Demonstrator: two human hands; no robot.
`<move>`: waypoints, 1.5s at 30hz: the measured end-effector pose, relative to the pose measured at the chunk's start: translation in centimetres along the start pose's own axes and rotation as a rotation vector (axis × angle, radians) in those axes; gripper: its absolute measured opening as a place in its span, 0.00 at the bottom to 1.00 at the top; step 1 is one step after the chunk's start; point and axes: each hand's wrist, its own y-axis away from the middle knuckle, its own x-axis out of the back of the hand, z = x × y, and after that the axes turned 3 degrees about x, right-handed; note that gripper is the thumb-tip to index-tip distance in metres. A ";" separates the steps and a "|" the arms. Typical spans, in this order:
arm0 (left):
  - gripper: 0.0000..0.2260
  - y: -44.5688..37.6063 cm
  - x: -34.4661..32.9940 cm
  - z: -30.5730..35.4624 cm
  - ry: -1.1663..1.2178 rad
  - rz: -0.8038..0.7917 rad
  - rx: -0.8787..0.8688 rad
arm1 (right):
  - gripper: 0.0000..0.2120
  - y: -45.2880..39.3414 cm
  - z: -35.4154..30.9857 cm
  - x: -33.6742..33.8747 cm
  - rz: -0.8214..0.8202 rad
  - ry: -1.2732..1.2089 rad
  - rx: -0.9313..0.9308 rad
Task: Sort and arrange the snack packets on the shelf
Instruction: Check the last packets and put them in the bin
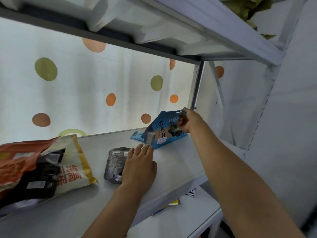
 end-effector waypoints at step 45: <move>0.15 10.8 11.0 12.7 1.312 -0.630 0.175 | 0.06 31.9 7.3 13.4 0.088 0.568 0.452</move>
